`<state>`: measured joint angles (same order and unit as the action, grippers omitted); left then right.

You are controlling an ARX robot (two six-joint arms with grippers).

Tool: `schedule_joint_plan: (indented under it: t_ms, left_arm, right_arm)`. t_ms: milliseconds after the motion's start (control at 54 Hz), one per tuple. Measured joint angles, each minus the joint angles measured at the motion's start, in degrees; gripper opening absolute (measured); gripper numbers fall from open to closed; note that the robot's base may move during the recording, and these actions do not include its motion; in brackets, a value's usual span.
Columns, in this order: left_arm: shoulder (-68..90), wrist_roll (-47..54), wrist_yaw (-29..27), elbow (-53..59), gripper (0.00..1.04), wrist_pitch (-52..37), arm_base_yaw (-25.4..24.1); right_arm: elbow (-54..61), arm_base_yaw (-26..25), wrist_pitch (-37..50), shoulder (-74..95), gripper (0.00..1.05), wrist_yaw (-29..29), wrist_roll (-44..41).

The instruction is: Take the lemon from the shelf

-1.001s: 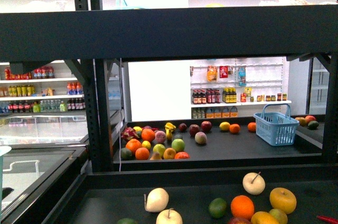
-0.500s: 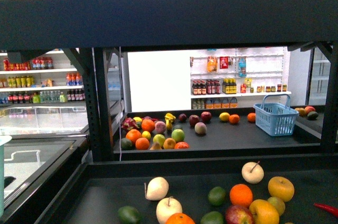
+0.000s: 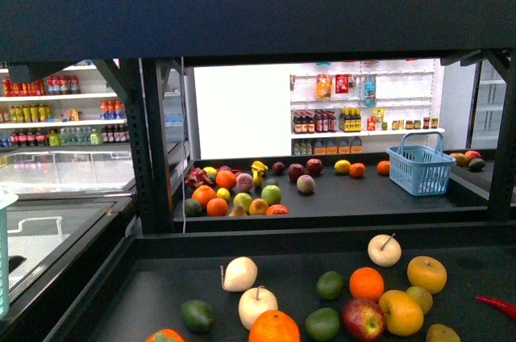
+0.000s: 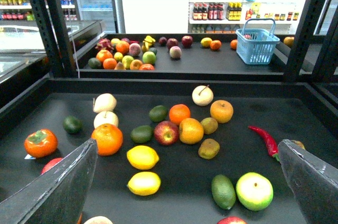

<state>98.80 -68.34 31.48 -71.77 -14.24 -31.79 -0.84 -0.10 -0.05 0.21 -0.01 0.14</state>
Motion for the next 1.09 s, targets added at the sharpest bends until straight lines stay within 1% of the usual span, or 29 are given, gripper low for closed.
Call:
schedule_joint_plan:
  t_ms: [315,556,593,667,686,723,741,778,852,945,964,1001,1093]
  left_arm:
    - [3.04,-0.15,-1.11,-3.98,0.97,2.38,1.55]
    - [3.41,0.68,-1.44,-4.17,0.97,3.13,0.92]
    - [3.41,1.11,-1.46,-4.17,0.94,3.39,0.74]
    - [3.41,2.10,-1.46,-4.17,0.78,4.07,0.09]
    - [3.41,2.21,-1.46,-4.17,0.76,4.13,0.04]
    - [3.41,2.51,-1.46,-4.17,0.69,4.26,-0.20]
    - [3.41,2.56,-1.46,-4.17,0.67,4.33,-0.24]
    - [3.41,2.78,-1.51,-4.17,0.60,4.70,-0.42]
    - [3.56,3.15,-1.66,-4.17,0.50,5.16,-0.55]
    - [3.69,3.63,-2.27,-4.15,0.34,5.70,-0.57]
    - [3.72,3.63,-2.38,-4.15,0.32,5.70,-0.57]
    - [3.76,3.39,-2.54,-4.15,0.25,5.75,-0.57]
    - [3.76,2.89,-2.75,-4.15,0.20,5.90,-0.55]
  right_arm:
    - [0.00,0.00,0.00,0.00,1.02,0.00,0.00]
    - [0.00,0.00,0.00,0.00,1.02,-0.02,0.02]
    - [0.00,0.00,0.00,0.00,1.02,0.00,0.02]
    - [0.00,0.00,0.00,0.00,1.02,0.00,0.00]
    - [0.00,0.00,0.00,0.00,1.02,0.00,0.00]
    - [0.00,0.00,0.00,0.00,1.02,0.00,0.02]
    - [0.00,0.00,0.00,0.00,1.02,0.00,0.02]
    - [0.00,0.00,0.00,0.00,1.02,0.00,0.00]
    - [0.00,0.00,0.00,0.00,1.02,-0.02,0.02]
    - [0.00,0.00,0.00,0.00,1.02,0.00,0.02]
    - [0.00,0.00,0.00,0.00,1.02,0.00,0.02]
    - [0.00,0.00,0.00,0.00,1.02,0.00,0.02]
    - [0.00,0.00,0.00,0.00,1.02,-0.02,0.00]
